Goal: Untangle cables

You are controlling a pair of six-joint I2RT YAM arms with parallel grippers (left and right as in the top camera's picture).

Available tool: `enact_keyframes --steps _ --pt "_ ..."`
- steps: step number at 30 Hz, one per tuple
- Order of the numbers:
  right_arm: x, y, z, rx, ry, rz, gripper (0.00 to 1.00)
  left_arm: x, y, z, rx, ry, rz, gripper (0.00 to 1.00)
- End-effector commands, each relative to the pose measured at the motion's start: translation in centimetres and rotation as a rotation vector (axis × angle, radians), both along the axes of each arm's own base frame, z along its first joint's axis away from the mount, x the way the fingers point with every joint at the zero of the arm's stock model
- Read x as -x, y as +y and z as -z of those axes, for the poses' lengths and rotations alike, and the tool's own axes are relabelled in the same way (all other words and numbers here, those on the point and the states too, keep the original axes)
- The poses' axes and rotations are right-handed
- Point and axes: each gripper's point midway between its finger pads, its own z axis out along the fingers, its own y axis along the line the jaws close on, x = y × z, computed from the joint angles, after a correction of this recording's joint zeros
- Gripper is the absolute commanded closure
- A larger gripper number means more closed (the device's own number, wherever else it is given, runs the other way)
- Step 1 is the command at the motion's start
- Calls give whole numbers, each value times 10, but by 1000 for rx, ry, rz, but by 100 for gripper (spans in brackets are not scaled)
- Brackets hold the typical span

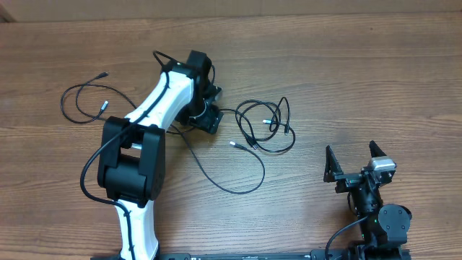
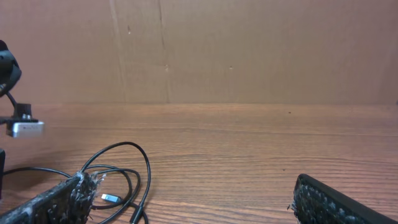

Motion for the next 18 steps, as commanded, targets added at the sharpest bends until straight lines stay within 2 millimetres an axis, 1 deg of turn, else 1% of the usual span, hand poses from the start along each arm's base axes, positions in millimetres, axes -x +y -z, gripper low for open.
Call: enact_keyframes --steps 1,3,4,5,6,7,9,11,12,13,15,18 --pt "0 -2 2 5 -2 11 0 4 1 8 -3 6 42 47" --pt "0 -2 2 5 -2 11 0 -1 5 9 -26 -18 38 58" --pt "0 -2 2 5 -2 11 0 -4 7 9 -42 -29 27 70" --pt "0 -2 2 5 -2 11 0 -6 9 9 -55 -38 11 79" --pt "0 -2 2 5 -2 11 0 -8 11 7 -67 -45 -10 92" --pt "0 -2 2 5 -2 11 0 -11 12 5 -76 -51 -27 96" --pt "0 -2 2 5 -2 11 0 -16 14 -6 -89 -61 -63 96" --pt "0 -2 2 5 -2 11 0 -23 11 -25 -83 -72 -101 96" --pt "0 -2 2 5 -2 11 0 -29 9 -41 -76 -83 -128 96" --pt "0 -2 2 5 -2 11 0 -38 3 -74 -45 -102 -180 96" --pt "0 -2 2 5 -2 11 0 -43 -10 -114 33 -119 -207 96" --pt "0 -2 2 5 -2 11 0 -47 -38 -180 215 -167 -207 96"
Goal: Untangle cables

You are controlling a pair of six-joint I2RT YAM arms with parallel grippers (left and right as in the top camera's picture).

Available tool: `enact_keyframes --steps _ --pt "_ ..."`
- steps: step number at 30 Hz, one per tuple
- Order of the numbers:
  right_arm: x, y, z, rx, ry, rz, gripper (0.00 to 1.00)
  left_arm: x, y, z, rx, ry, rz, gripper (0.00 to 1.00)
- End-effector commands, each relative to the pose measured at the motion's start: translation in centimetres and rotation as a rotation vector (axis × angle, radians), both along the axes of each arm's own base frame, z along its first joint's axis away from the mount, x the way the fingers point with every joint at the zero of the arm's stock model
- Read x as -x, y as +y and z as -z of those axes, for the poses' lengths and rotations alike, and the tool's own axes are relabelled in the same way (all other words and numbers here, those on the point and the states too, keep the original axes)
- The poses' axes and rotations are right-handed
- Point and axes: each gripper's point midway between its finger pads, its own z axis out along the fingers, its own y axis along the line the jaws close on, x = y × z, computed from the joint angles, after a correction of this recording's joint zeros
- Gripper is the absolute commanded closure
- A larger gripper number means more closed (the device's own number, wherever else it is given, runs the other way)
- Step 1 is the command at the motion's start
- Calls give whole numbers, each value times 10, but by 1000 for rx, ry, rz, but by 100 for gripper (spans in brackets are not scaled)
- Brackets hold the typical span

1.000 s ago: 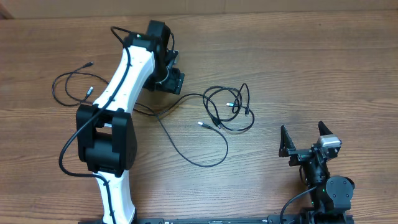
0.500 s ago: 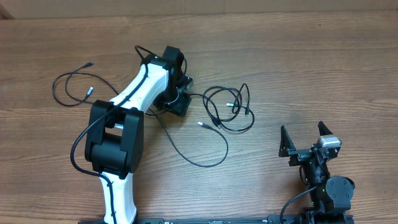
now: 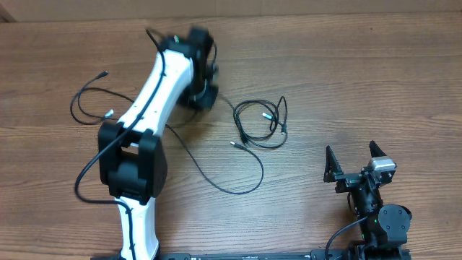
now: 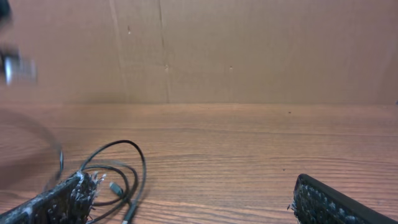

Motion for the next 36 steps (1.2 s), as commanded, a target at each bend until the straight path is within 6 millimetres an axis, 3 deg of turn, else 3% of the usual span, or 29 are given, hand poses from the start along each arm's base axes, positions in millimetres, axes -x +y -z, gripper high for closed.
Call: enact_keyframes --steps 1,4,10,11,23,27,29,32,36 --pt "0 -2 2 5 -3 11 0 -20 -44 -116 306 -174 -56 96" --pt "0 -2 2 5 -3 11 0 -19 -68 -190 505 -284 -61 96" --pt "0 -2 2 5 -3 11 0 -6 -86 -290 756 -459 -53 96" --pt "0 -2 2 5 -3 11 0 -2 -88 -314 815 -508 -48 96" --pt "0 -2 2 5 -3 11 0 27 -96 -465 1213 -812 -36 96" --pt "0 -2 2 5 -3 11 0 33 -95 -490 1270 -874 -29 96" --pt "0 -2 2 5 -3 11 0 33 -93 -490 1264 -881 -40 96" --pt "0 -2 2 5 -3 11 0 23 -86 -476 1193 -884 -102 96" --pt "0 -2 2 5 -3 11 0 1 -58 -431 938 -917 -245 96"
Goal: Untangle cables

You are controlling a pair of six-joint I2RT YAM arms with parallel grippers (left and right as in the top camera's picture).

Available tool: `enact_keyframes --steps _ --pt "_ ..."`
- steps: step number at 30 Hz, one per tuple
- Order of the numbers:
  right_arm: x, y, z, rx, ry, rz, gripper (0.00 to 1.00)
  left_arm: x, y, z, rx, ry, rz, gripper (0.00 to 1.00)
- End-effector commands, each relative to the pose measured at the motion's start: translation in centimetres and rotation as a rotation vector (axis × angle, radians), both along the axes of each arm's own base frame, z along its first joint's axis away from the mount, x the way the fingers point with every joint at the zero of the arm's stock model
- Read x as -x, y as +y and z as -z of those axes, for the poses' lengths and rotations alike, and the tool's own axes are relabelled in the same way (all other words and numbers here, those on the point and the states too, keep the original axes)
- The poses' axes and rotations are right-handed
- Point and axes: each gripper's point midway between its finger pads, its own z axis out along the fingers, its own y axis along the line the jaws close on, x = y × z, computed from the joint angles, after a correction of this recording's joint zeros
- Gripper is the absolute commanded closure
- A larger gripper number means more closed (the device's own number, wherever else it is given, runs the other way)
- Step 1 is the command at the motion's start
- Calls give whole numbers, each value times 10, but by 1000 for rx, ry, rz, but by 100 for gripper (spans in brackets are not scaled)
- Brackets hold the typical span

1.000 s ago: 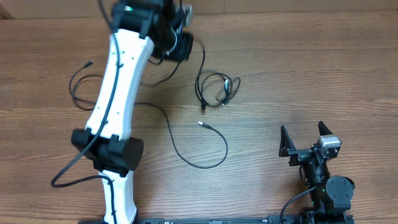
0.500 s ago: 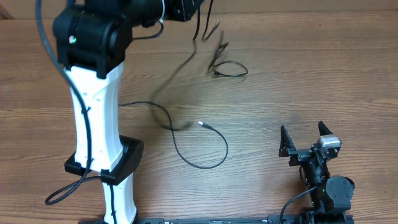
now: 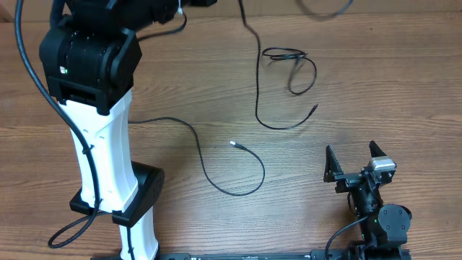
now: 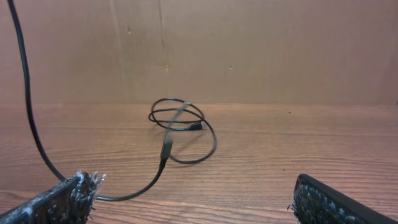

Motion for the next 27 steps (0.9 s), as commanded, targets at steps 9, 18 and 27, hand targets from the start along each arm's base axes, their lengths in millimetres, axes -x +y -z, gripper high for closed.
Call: enact_keyframes --steps 9,18,27 --pt "0 -2 2 5 -2 11 0 -35 76 15 -249 -83 -381 96" --pt "0 -2 2 5 -2 11 0 -21 44 -5 -165 -156 -195 96" --pt "0 -2 2 5 -2 11 0 -8 24 -27 26 -107 -80 96"
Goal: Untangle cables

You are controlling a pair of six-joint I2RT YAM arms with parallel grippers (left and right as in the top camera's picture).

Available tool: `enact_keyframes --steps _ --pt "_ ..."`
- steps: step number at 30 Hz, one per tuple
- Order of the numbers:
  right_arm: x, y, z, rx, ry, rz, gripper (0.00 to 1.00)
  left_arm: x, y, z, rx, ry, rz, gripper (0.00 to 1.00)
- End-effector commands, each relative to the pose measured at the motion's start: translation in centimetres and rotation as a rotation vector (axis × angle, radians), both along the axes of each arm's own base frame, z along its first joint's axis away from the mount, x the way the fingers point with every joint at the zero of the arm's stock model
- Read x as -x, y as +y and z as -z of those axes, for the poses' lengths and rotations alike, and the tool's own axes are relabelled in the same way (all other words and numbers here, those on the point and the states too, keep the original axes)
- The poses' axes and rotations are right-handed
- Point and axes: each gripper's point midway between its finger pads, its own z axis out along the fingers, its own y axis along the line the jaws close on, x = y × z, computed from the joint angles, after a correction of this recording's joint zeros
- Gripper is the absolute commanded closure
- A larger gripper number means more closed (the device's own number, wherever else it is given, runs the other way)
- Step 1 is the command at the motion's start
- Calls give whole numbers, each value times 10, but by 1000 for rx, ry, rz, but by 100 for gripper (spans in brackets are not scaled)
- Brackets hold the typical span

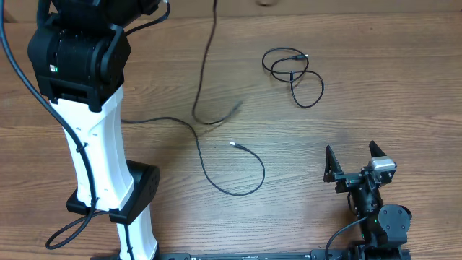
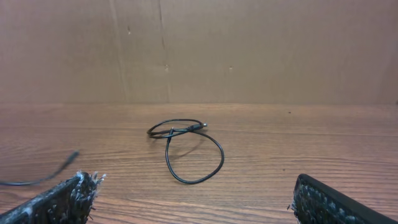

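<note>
A small black looped cable (image 1: 292, 68) lies by itself on the table at the back right; the right wrist view shows the loop (image 2: 186, 152) flat ahead of my fingers. A second black cable (image 1: 206, 72) hangs down from the top edge, and its free end (image 1: 237, 106) curls left of the loop. The third, long cable (image 1: 242, 189) lies in the middle with its silver plug (image 1: 232, 144) showing. My left arm (image 1: 83, 79) is raised and its gripper is out of frame. At the front right my right gripper (image 1: 354, 165) (image 2: 189, 202) stands open and empty.
The wooden table (image 1: 390, 108) ends at a brown cardboard wall (image 2: 249, 50) at the back. The left arm's white links and base (image 1: 133, 202) stand over the front left of the table.
The looped cable now lies flat and apart from the hanging cable. The hanging cable's lower end has moved left, from the right of the middle to beside the arm. The right arm has not moved.
My left gripper was low on the table beside a tangle of loops in the middle. Then it was further back with the tangle drawn along. Then the arm was raised with a cable hanging and the loop at the back right. Now the loop lies separate.
</note>
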Motion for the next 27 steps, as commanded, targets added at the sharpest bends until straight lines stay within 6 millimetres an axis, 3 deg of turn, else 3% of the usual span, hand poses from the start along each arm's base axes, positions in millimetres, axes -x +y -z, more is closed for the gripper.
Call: enact_keyframes --steps 1,6,13,15,18,21,22,25,26,27 --pt "0 -2 2 5 -3 11 0 6 4 6 31 80 -33 96" --pt "0 -2 2 5 -3 11 0 -23 37 23 -70 73 -269 96" --pt "0 -2 2 5 -3 11 0 -84 64 -1 -237 -239 -423 96" --pt "0 -2 2 5 -3 11 0 -105 85 -6 -276 -310 -494 96" --pt "0 -2 2 5 -3 11 0 -136 139 1 -327 -334 -628 96" --pt "0 -2 2 5 -3 11 0 -161 202 33 -372 -251 -733 96" --pt "0 -2 2 5 -3 11 0 -170 230 52 -391 -195 -769 90" --pt "0 -2 2 5 -3 11 0 -183 290 112 -416 0 -835 39" --pt "0 -2 2 5 -3 11 0 -182 311 138 -437 90 -852 48" --pt "0 -2 2 5 -3 11 0 -178 327 158 -450 161 -865 50"
